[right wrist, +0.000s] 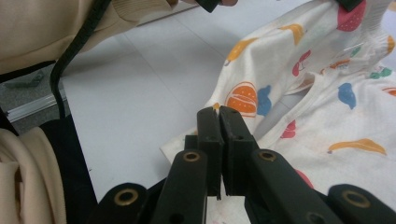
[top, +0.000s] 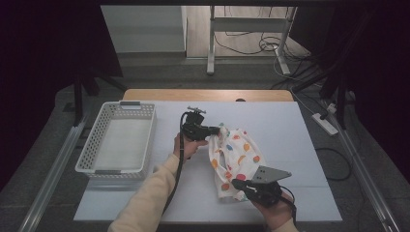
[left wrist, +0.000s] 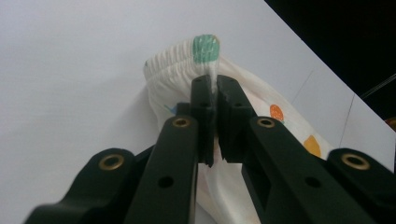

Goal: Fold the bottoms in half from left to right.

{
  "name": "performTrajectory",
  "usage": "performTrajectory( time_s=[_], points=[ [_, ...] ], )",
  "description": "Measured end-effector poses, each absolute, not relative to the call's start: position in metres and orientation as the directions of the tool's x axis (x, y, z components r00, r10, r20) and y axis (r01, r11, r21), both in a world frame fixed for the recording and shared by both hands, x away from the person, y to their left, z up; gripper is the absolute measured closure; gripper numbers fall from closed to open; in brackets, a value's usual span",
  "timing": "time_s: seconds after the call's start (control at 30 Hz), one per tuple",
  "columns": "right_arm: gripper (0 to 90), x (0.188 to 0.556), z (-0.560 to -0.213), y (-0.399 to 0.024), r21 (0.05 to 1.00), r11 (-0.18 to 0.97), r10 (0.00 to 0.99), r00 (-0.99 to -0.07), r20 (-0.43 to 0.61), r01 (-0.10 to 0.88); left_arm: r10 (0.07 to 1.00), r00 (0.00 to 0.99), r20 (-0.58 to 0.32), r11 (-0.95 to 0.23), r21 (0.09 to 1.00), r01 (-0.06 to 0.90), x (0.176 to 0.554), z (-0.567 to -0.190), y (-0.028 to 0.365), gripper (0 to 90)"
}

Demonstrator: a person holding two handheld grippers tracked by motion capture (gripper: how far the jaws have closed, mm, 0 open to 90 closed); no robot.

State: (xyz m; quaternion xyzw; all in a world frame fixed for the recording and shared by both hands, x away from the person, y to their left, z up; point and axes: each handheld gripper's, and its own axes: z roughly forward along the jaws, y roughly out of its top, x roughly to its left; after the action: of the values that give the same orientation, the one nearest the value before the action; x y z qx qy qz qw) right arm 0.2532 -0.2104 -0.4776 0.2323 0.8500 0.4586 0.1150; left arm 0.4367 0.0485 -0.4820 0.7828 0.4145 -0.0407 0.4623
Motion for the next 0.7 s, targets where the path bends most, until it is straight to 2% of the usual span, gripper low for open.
performTrajectory(
  time_s=[0.7],
  points=[
    [87.0,0.252,-0.470,-0.247,0.859,0.395,0.574,-0.818,0.047,0.327,0.604,0.652,-0.458,-0.222,0.689,0.690,0.444,-0.486,0.027,85.2]
  ],
)
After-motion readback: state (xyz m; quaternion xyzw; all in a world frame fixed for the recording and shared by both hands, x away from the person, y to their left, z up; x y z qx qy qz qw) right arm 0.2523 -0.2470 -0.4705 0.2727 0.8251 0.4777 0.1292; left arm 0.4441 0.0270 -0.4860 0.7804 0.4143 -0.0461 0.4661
